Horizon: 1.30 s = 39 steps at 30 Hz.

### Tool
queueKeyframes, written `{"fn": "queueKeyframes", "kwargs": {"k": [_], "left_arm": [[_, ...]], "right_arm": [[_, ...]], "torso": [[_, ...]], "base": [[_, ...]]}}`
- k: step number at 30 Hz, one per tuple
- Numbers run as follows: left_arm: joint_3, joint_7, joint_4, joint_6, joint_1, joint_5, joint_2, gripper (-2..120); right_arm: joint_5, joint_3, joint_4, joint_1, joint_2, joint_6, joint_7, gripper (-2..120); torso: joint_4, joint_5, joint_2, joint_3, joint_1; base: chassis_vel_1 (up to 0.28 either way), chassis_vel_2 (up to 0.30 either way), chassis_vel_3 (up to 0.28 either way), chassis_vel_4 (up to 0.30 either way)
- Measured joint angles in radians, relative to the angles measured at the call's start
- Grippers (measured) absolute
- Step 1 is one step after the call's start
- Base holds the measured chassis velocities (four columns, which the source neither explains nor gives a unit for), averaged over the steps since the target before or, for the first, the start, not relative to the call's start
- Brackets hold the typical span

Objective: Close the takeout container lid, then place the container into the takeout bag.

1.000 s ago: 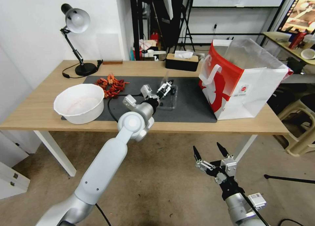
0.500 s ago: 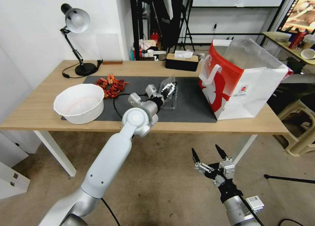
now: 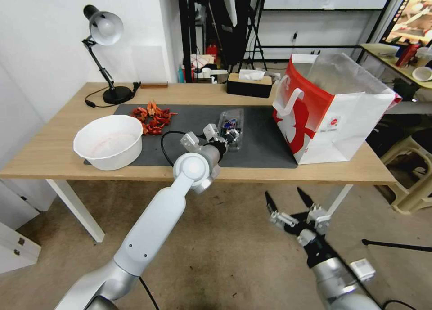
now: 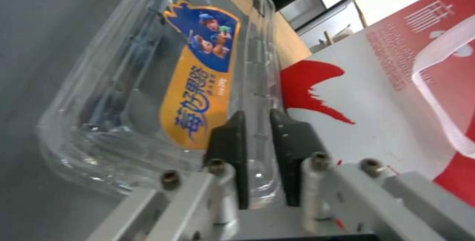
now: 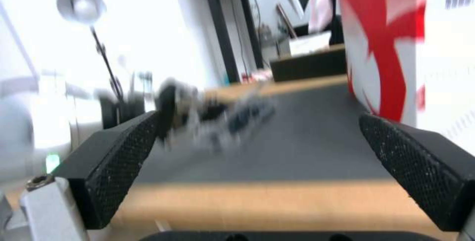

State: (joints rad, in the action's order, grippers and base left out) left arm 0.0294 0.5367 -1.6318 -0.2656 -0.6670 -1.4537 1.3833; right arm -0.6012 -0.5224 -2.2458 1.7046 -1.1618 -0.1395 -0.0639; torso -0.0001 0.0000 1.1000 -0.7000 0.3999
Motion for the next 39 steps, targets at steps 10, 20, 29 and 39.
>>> {"fn": "queueKeyframes", "kwargs": {"k": [10,20,29,39], "left_arm": [[0.011,0.009,0.006,-0.006,-0.001,0.025,-0.004,0],[0.024,0.010,0.021,-0.001,0.005,0.034,0.004,0],[0.023,0.010,0.031,0.010,0.011,0.032,0.004,0],[0.016,0.009,0.036,0.014,0.019,0.025,0.004,0]], "right_arm": [[-0.497,-0.010,0.055,-0.285,0.112,0.144,0.098,100],[-0.740,0.085,0.186,-0.539,0.146,0.268,0.221,100],[-0.903,0.213,0.304,-0.781,0.117,0.420,0.456,100],[-0.950,0.325,0.468,-0.984,0.066,0.491,0.586,100]], "torso": [[0.0001,-0.0001,0.000,0.000,0.000],[-0.0001,-0.0001,0.000,0.000,0.000],[-0.0002,-0.0001,0.000,0.000,0.000],[0.0002,-0.0002,0.000,0.000,0.000]], "base": [[0.000,0.000,0.000,0.000],[0.000,0.000,0.000,0.000],[0.000,0.000,0.000,0.000],[0.000,0.000,0.000,0.000]]}}
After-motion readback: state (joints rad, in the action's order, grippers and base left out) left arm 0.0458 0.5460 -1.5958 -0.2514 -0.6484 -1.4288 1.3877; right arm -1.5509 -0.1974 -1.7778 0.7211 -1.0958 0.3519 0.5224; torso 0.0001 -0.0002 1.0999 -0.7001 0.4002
